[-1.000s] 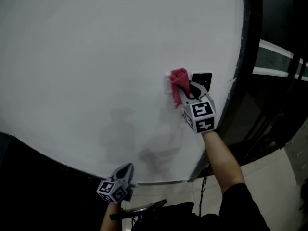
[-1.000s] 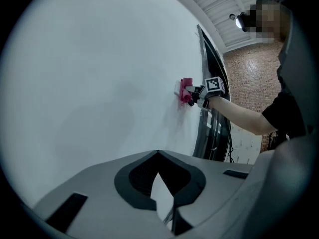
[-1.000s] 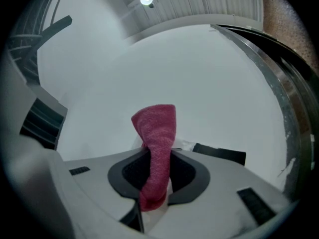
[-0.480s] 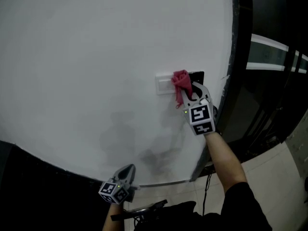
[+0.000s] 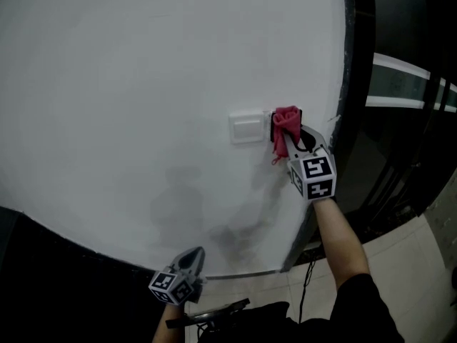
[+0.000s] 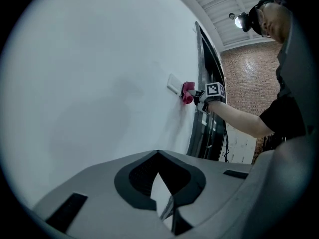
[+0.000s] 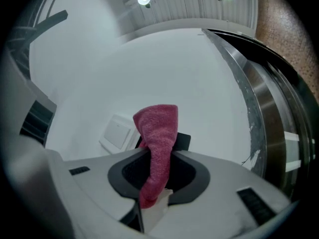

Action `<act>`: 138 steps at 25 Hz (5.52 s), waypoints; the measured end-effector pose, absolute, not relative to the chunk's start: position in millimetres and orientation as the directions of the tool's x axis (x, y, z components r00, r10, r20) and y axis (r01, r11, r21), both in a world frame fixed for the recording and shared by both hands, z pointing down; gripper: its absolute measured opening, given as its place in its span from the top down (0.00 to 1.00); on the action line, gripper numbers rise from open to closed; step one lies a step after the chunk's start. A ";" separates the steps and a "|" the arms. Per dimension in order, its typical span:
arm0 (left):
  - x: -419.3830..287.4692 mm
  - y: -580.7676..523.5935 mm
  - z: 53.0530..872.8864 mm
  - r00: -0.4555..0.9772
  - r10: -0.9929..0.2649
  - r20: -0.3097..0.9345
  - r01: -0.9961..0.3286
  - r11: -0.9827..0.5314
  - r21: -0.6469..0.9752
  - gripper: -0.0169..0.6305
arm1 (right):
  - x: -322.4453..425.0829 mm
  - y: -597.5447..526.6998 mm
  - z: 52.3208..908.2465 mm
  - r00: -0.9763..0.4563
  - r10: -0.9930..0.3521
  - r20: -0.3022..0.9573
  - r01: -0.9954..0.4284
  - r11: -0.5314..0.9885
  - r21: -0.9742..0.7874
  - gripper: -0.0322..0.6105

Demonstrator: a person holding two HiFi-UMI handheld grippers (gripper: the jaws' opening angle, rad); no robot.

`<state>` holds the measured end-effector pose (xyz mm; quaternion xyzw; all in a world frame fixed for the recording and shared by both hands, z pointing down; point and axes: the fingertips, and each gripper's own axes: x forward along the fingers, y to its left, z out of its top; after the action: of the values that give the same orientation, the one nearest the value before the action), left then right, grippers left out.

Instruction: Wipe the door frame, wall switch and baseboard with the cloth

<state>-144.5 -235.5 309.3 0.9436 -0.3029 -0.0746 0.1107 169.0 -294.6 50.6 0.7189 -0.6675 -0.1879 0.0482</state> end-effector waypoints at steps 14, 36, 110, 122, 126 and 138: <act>-136.2 -229.9 297.9 0.816 -0.572 -0.084 -0.542 -0.808 0.233 0.99 | 209.3 -283.3 56.6 0.106 -0.973 -0.205 -0.942 -0.164 0.294 0.82; -187.2 -235.6 292.7 0.788 -0.600 -0.136 -0.566 -0.794 0.224 0.99 | 179.9 -185.5 157.8 0.116 -0.954 -0.278 -0.974 -0.164 0.157 0.82; -308.5 -256.0 536.2 0.494 -0.864 0.095 -0.852 -0.459 0.251 0.99 | -97.7 -240.8 615.6 -0.558 -0.750 0.355 -0.791 0.610 0.045 0.82; -347.1 -246.5 767.1 0.501 -0.863 0.057 -0.855 -0.484 0.188 0.99 | -183.2 -263.9 877.3 -0.614 -0.684 0.394 -0.668 0.716 0.203 0.82; -356.4 -247.9 853.4 0.521 -0.853 0.017 -0.838 -0.508 0.201 0.99 | -209.7 -274.6 986.3 -0.630 -0.656 0.415 -0.615 0.748 0.250 0.82; -352.4 -258.1 984.3 0.526 -0.850 0.011 -0.832 -0.512 0.214 0.99 | -264.9 -326.2 1205.9 -0.589 -0.519 0.620 -0.558 0.816 0.152 0.82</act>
<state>-352.4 -258.1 984.3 0.8682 -0.4844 -0.0478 0.0968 -264.9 -326.2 1205.9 0.3023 -0.8908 0.0291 0.3380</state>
